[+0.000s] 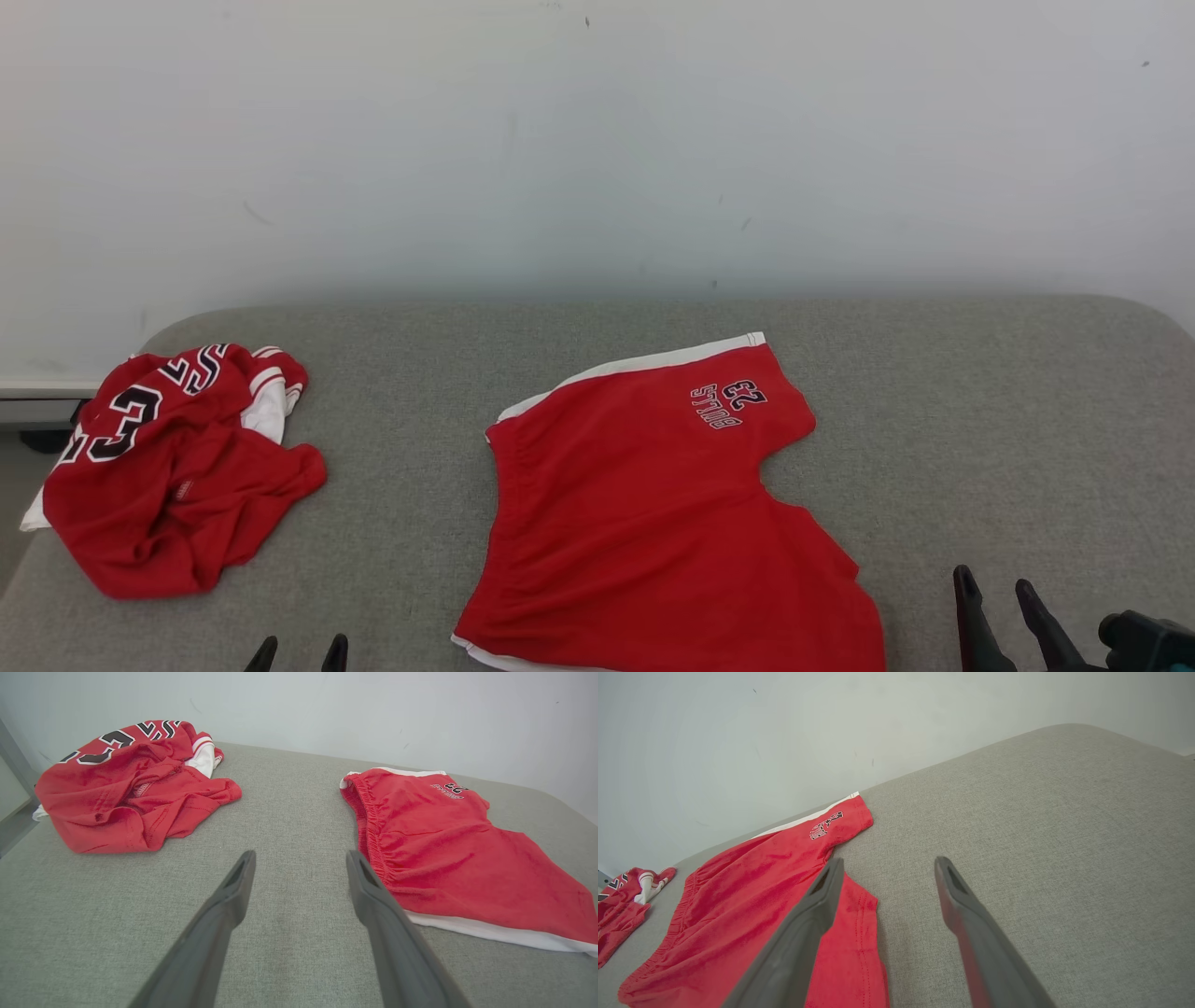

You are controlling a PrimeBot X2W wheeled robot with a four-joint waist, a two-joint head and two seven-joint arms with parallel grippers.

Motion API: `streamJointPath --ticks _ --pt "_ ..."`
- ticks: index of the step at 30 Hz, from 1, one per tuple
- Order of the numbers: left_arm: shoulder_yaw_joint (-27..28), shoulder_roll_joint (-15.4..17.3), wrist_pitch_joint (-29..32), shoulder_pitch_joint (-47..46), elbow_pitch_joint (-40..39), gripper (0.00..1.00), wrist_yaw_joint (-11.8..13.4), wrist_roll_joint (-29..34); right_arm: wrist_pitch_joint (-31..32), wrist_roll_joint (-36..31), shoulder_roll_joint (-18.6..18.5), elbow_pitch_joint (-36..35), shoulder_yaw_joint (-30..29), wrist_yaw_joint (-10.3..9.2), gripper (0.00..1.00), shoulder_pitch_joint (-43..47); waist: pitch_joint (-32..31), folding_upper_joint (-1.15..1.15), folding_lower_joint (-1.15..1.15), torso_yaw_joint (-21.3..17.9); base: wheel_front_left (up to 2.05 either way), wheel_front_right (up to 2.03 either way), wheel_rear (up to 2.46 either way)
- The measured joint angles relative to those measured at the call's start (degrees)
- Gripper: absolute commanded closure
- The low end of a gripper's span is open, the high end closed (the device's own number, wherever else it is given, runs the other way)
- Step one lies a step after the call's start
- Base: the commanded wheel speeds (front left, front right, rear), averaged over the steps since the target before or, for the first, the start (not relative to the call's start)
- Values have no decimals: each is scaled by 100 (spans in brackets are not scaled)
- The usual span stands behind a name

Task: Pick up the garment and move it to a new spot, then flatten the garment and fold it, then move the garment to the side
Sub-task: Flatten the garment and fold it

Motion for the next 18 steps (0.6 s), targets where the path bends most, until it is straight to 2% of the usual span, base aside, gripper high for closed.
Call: streamJointPath --ticks 5,11,14,18 --pt "81 -20 149 0 -108 0 0 37 25 0 13 45 98 13 0 -3 21 0 0 -17 0 0 0" --pt "-53 -30 454 -22 -130 0 0 37 788 -36 -129 165 708 204 0 -7 33 0 0 -49 0 0 0" --pt "-222 -22 614 -101 -42 0 -25 73 987 -116 -208 193 822 208 0 -5 34 0 0 -50 0 0 0" --pt "-686 19 953 -534 290 0 -447 151 1328 -223 -268 234 1001 213 0 -73 57 0 0 -44 0 0 0"
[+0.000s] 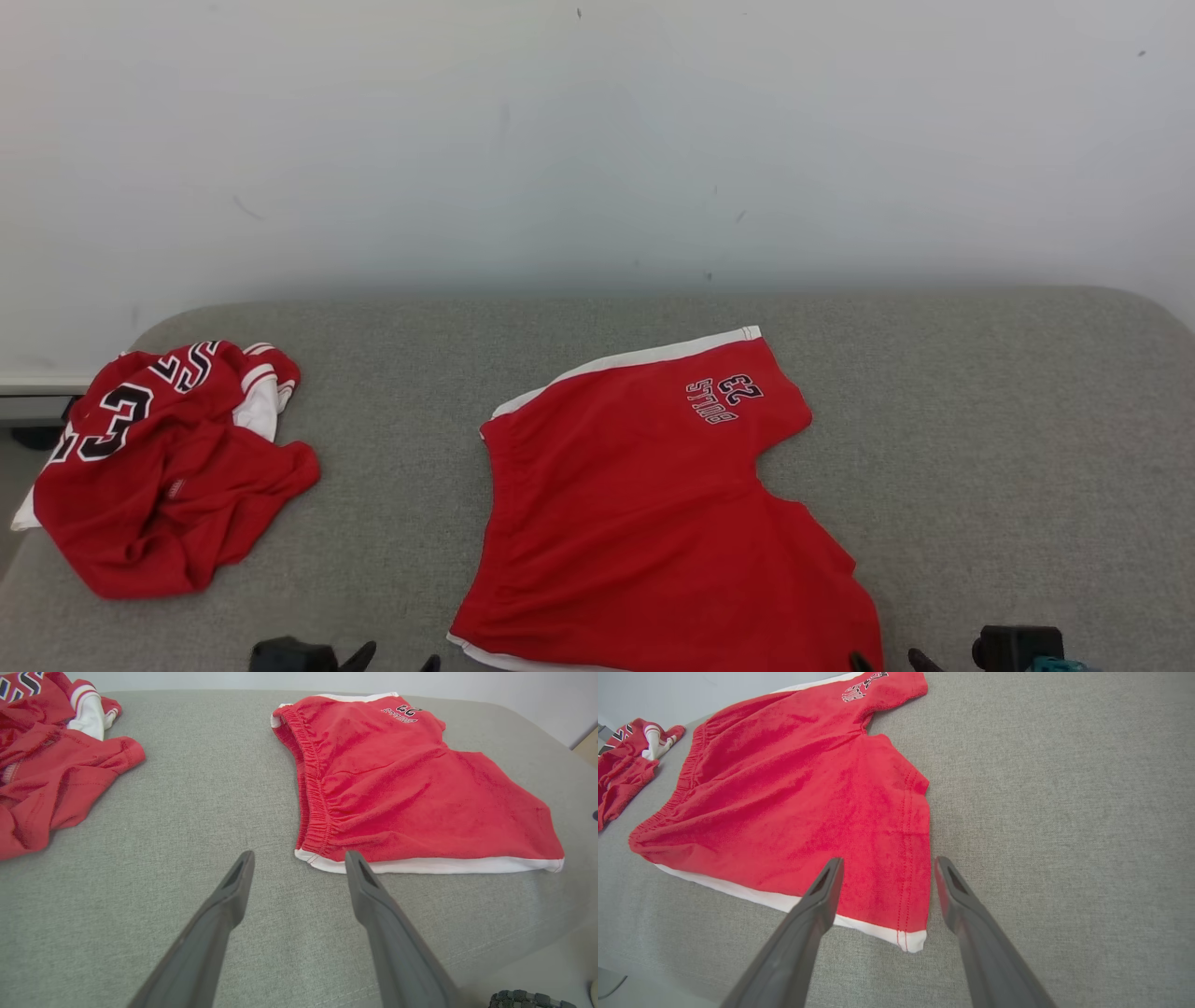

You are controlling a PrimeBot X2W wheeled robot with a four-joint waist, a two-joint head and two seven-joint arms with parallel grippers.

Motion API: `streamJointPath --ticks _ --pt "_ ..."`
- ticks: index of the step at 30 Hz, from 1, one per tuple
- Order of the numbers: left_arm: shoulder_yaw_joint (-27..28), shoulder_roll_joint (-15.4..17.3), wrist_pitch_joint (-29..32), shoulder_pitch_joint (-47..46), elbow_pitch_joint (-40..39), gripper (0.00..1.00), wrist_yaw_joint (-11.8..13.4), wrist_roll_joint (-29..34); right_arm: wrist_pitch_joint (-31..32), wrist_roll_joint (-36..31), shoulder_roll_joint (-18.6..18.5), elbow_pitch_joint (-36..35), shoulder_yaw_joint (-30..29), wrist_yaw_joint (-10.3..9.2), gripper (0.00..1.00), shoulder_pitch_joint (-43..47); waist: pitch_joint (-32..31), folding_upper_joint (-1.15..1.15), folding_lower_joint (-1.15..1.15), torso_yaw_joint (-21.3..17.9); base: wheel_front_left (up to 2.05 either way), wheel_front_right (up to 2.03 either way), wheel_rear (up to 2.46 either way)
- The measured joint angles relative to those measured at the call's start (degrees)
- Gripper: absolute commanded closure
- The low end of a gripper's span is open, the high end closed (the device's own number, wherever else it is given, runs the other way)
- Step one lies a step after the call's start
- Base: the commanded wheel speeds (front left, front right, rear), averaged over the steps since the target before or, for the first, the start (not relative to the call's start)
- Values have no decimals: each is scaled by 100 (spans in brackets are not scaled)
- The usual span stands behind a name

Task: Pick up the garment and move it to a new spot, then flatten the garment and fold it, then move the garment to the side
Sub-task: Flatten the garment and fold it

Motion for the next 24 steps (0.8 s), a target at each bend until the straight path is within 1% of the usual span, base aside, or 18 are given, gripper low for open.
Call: streamJointPath --ticks 4,9,11,14,19,24 --pt "-254 7 240 -386 438 0 -365 112 275 -48 -1 49 160 -5 0 -41 39 0 0 -5 0 0 0" --pt "-426 -91 471 -746 959 0 -630 101 544 -49 62 200 287 -8 0 -55 124 0 0 -52 0 0 0" --pt "-442 -189 492 -898 1150 0 -675 87 617 -52 65 248 307 -14 0 -75 162 0 0 -69 0 0 0" --pt "-459 -287 543 -1057 1412 0 -677 79 710 -66 69 345 316 -37 0 -184 221 0 0 -102 0 0 0" --pt "-523 -388 586 -1271 1783 0 -775 78 831 -102 76 420 342 -57 0 -311 334 0 0 -181 0 0 0" --pt "-532 -474 576 -1463 2039 0 -786 70 903 -132 100 533 339 -67 0 -411 466 0 0 -269 0 0 0"
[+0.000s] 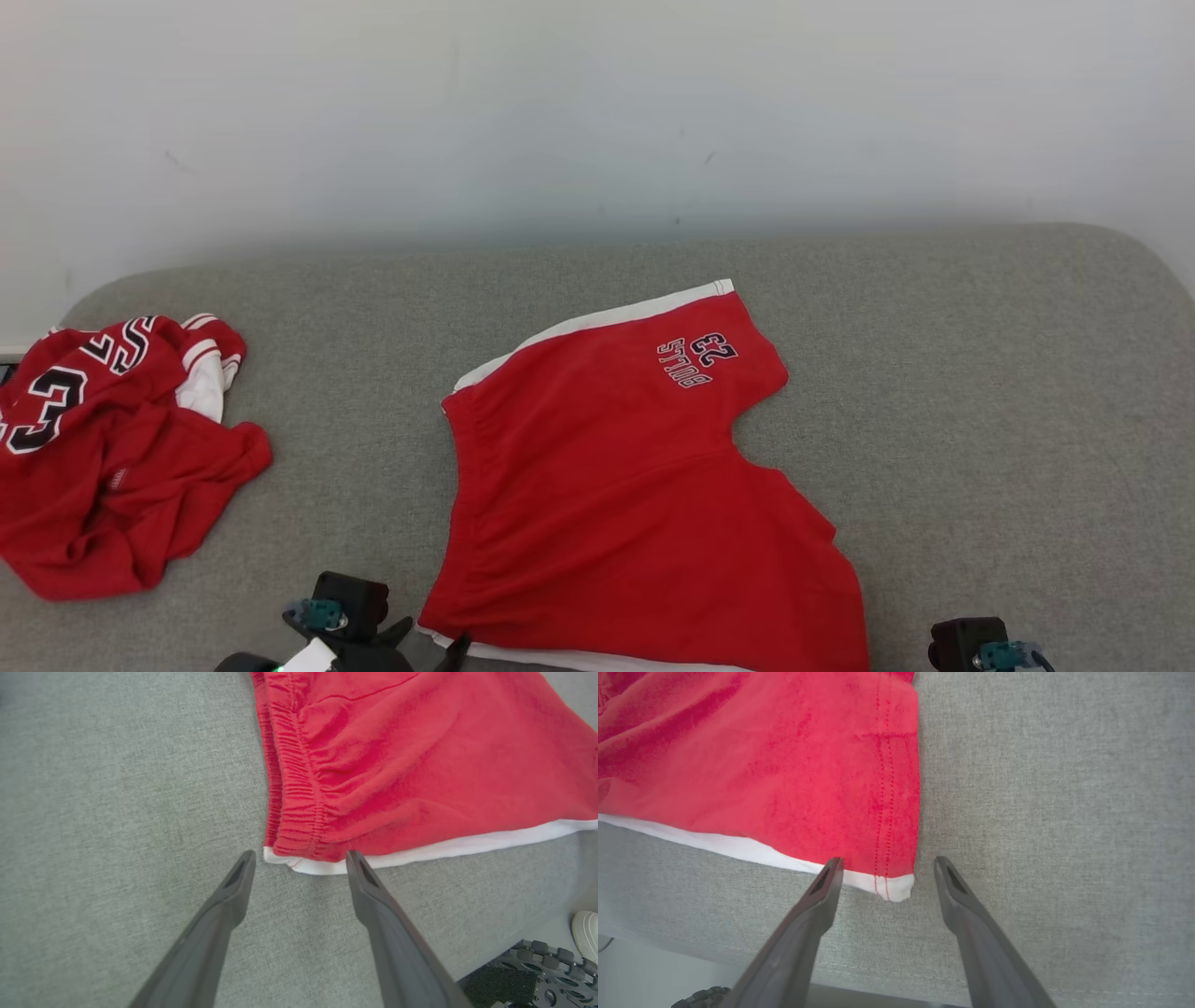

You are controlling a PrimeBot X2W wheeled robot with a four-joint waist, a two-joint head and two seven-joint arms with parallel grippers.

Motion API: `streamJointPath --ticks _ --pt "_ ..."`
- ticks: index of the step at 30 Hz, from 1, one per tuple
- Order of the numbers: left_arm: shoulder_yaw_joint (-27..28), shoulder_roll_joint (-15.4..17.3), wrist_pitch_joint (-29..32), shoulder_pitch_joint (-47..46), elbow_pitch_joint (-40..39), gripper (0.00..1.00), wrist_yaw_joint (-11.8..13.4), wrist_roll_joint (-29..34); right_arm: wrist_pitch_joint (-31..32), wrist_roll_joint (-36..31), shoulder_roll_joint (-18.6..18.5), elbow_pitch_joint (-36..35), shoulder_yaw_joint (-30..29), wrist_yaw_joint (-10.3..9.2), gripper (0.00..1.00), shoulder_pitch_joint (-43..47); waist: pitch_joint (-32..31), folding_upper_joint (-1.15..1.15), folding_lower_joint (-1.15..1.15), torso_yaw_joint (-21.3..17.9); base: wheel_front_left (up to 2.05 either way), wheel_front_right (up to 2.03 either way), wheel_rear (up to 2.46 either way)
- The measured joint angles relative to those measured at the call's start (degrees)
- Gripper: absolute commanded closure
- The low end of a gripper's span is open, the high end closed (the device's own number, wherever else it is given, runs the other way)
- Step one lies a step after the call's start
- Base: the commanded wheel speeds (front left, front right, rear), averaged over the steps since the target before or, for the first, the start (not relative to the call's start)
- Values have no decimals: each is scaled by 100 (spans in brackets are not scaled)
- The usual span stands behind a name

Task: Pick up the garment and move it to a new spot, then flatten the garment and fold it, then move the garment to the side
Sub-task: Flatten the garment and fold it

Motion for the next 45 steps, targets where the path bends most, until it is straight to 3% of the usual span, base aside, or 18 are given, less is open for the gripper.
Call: streamJointPath --ticks 10,11,13,14,15,16,17,19,23,28,30,32,33,35,38,39,43,45 --pt "-60 -193 -198 -426 583 0 -88 -35 43 1 112 156 -22 -47 0 -66 250 0 0 -24 0 0 0" --pt "-68 -196 -202 -430 630 0 -89 -35 42 1 115 163 -18 -47 9 -109 254 0 0 -18 0 0 0" --pt "-115 -216 -226 -463 706 0 -92 -35 35 1 119 162 -16 -47 10 -146 263 -1 0 5 0 0 0" --pt "-122 -234 -256 -484 734 0 -93 -35 35 1 125 172 2 -46 25 -168 266 -1 -1 17 0 0 0" --pt "-126 -246 -291 -496 768 0 -94 -35 35 1 138 180 16 -42 32 -205 267 -1 -1 25 0 0 0" --pt "-136 -257 -302 -498 800 0 -94 -35 35 1 147 181 22 -41 52 -232 266 -1 -1 33 0 0 0" --pt "-176 -269 -352 -498 865 0 -136 -35 42 1 152 209 43 -40 82 -242 261 0 -1 47 0 0 0" --pt "-200 -291 -379 -498 912 0 -136 -35 43 1 154 233 57 -38 96 -240 251 -1 -1 61 0 0 0" --pt "-216 -349 -453 -502 1025 0 -137 -35 44 1 157 274 60 -38 89 -226 210 -1 -1 83 0 0 0" --pt "-247 -379 -553 -504 1151 2 -146 -36 48 1 155 322 60 -38 93 -216 176 -1 -1 79 0 0 0" --pt "-258 -377 -578 -508 1189 0 -185 -36 49 1 152 343 54 -38 79 -213 166 -1 -1 71 0 0 0" --pt "-270 -372 -613 -513 1215 0 -186 -36 51 2 143 354 51 -38 87 -205 156 -1 -1 62 0 0 0" --pt "-281 -367 -634 -515 1223 3 -186 -36 59 2 142 357 52 -38 100 -205 152 -1 -1 58 0 0 0" --pt "-303 -344 -659 -524 1237 24 -186 -36 93 3 142 358 54 -37 100 -203 143 -1 -1 54 0 0 0" --pt "-344 -282 -709 -533 1261 42 -187 -35 93 22 141 361 55 -33 100 -201 132 -1 -1 50 0 0 0" --pt "-354 -259 -746 -538 1271 42 -187 -35 93 26 141 361 54 -33 100 -201 128 -1 -1 49 0 0 0" --pt "-408 -183 -808 -582 1296 0 -190 -35 93 36 141 371 43 -33 100 -195 109 -1 -1 52 0 0 0" --pt "-421 -151 -835 -624 1298 0 -191 -35 93 40 138 374 36 -33 100 -192 100 -1 -1 58 0 0 0"
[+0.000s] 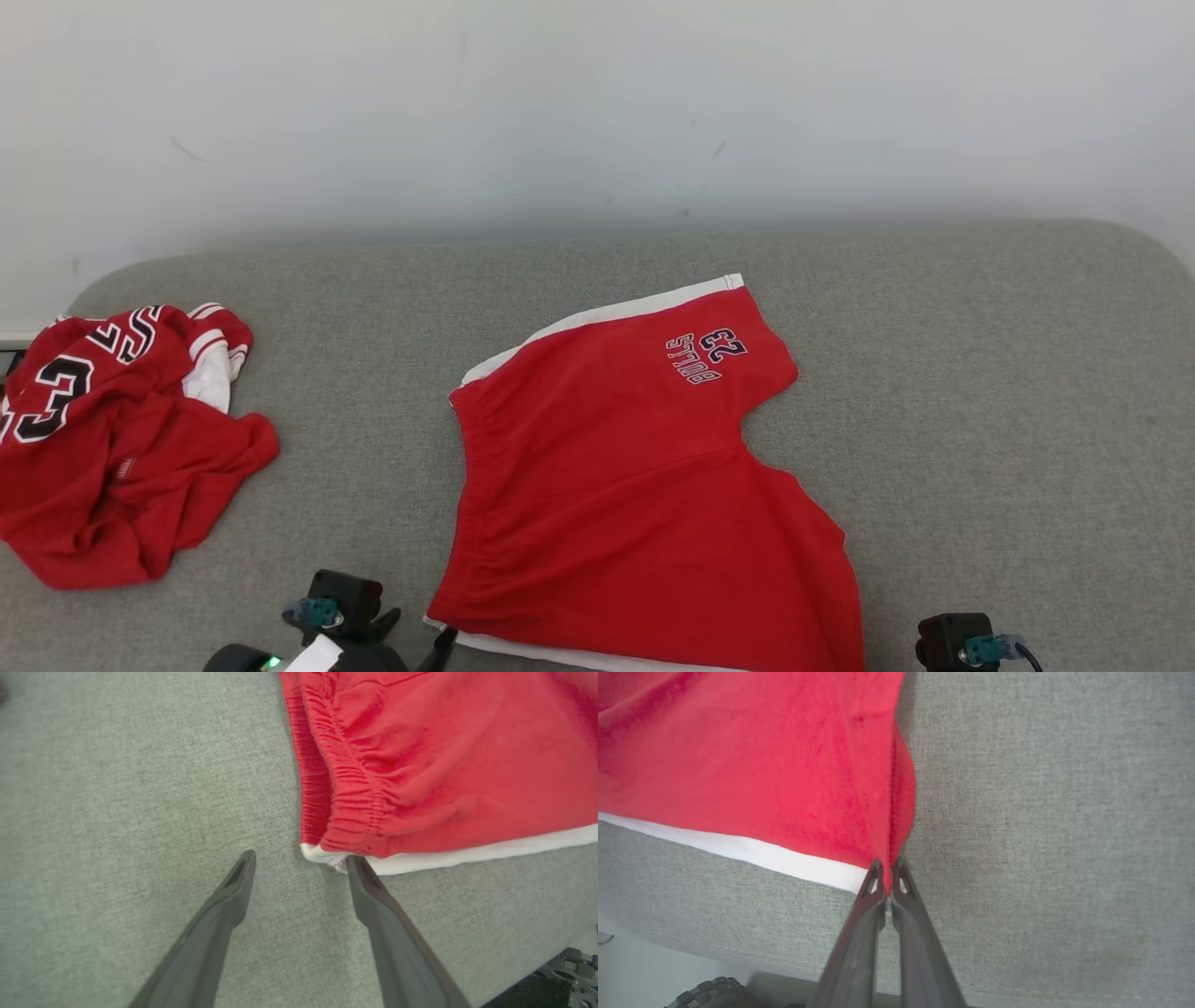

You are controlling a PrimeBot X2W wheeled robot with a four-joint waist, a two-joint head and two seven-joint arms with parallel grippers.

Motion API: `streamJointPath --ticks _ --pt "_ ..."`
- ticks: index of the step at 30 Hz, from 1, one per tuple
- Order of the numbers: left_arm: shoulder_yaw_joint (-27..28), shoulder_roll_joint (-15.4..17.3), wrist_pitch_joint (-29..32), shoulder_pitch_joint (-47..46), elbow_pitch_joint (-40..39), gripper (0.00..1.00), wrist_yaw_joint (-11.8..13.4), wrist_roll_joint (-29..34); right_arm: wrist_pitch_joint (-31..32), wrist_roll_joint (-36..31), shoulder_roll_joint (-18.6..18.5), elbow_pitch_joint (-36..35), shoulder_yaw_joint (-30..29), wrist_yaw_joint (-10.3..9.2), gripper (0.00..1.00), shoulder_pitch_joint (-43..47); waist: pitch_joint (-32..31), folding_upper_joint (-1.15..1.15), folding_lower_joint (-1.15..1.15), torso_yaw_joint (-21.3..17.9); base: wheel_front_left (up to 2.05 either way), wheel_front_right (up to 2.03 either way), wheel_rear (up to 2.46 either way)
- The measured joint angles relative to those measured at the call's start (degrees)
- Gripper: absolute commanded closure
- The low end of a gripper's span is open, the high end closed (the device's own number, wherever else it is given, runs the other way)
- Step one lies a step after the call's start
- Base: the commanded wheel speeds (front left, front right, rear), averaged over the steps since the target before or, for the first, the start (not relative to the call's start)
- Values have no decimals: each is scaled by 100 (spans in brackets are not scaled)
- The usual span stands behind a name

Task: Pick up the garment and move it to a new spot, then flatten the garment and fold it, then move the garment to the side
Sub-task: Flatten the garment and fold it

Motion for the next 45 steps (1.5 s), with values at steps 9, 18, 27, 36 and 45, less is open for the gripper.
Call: streamJointPath --ticks 9,18,27,36,45 --pt "-178 19 -124 -18 21 38 -2 2 1 3 -3 9 7 0 100 7 -34 0 0 11 0 0 0" --pt "-346 25 -272 -108 52 100 -3 1 1 3 -5 8 26 1 100 41 -71 0 0 -29 0 0 0" --pt "-449 126 -390 -105 0 100 -3 -176 -4 198 2 -153 -94 58 100 116 -101 0 0 -37 0 0 0" --pt "-559 396 -478 -108 -558 100 -3 -324 -112 519 -246 -995 -511 297 100 -18 -65 0 0 -28 0 0 0" --pt "-378 137 -269 -587 -882 100 0 -571 220 709 -533 -1312 -647 548 100 -1149 105 0 0 53 0 0 0"
